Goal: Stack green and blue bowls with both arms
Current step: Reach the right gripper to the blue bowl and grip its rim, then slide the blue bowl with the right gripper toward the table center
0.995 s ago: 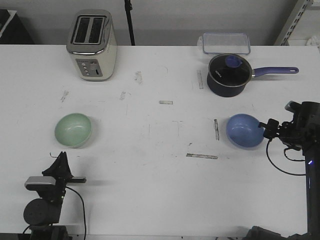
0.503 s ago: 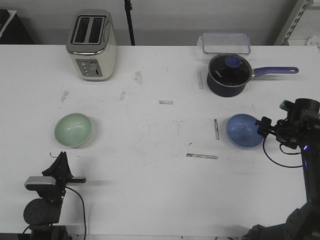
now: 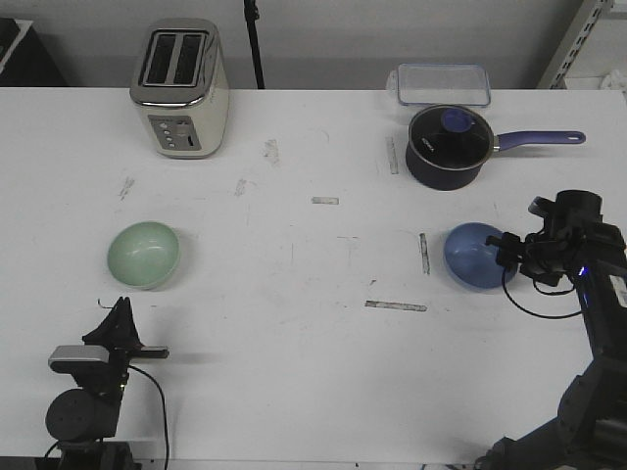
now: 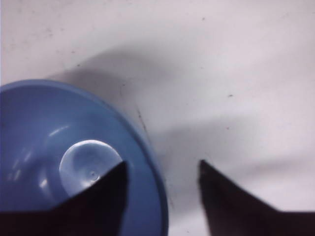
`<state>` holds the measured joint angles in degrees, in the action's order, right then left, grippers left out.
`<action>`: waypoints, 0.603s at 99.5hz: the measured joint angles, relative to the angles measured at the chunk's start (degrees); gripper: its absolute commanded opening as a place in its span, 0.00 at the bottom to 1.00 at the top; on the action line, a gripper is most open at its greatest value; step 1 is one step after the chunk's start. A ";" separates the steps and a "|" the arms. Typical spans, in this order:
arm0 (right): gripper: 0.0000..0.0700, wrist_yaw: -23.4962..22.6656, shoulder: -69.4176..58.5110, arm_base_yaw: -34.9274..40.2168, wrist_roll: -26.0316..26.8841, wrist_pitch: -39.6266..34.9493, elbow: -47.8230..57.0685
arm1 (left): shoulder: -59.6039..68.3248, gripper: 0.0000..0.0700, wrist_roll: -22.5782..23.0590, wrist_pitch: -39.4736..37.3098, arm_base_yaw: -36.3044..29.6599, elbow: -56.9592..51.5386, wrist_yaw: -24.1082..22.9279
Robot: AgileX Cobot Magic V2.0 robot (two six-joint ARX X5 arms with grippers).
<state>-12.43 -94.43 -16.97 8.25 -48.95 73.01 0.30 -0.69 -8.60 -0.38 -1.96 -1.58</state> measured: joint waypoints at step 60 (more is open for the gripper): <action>0.01 -6.49 5.66 1.42 0.81 -0.50 0.13 | 0.00 0.00 0.00 0.00 0.00 0.00 0.00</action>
<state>-18.92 -88.77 -15.55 9.06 -49.45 73.14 0.30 -0.69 -8.60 -0.38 -1.96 -1.58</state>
